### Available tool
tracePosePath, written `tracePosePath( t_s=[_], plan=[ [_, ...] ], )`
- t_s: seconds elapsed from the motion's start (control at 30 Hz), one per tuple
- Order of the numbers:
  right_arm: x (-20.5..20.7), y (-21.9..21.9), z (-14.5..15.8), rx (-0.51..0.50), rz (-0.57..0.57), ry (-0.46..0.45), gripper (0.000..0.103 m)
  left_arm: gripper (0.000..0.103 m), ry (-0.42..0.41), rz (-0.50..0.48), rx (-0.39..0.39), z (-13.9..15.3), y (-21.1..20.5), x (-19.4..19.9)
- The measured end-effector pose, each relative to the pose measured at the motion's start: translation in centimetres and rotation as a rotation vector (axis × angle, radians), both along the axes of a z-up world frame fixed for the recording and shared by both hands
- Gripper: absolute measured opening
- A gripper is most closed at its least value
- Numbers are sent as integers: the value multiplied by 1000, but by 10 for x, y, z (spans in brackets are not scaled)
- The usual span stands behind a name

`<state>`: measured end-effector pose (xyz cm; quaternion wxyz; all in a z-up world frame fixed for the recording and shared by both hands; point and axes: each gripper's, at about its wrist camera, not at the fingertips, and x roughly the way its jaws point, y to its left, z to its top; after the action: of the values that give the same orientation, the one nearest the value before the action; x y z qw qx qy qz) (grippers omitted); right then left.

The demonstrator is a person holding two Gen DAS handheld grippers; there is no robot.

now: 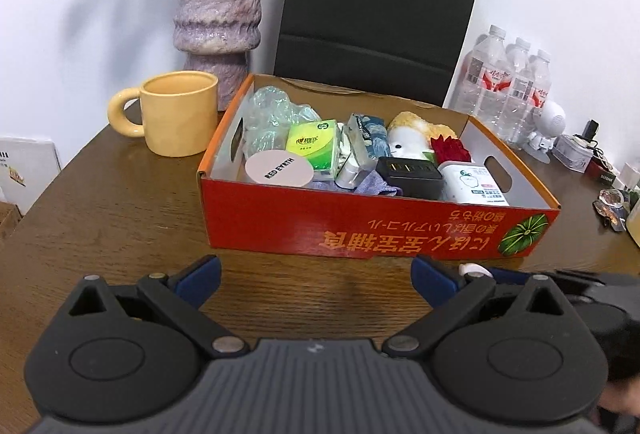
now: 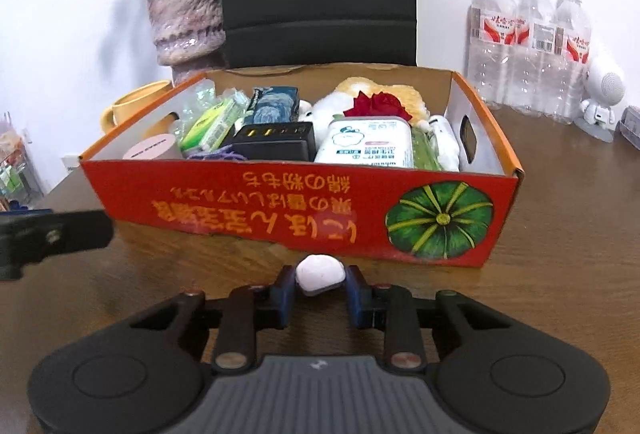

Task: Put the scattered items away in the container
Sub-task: 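Carry the white item into the box and open the right tool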

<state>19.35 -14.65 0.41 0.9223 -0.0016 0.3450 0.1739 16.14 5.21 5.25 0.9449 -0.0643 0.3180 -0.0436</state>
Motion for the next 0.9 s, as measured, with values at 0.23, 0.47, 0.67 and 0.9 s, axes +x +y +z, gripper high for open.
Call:
tracePosePath(
  t_s=[0.23, 0.47, 0.67, 0.9],
  plan=[
    [-9, -14, 74, 98, 67, -130, 26, 103, -14, -83, 77, 34, -10, 35],
    [117, -16, 91, 141, 10, 51, 26, 69, 88, -101, 179, 50, -31, 113],
    [177, 13, 78, 84, 29, 166, 26, 14, 172, -130, 152, 39, -36, 151],
    [206, 39, 69, 34, 37, 210, 27, 1, 188, -106, 127, 31, -27, 160]
  ],
)
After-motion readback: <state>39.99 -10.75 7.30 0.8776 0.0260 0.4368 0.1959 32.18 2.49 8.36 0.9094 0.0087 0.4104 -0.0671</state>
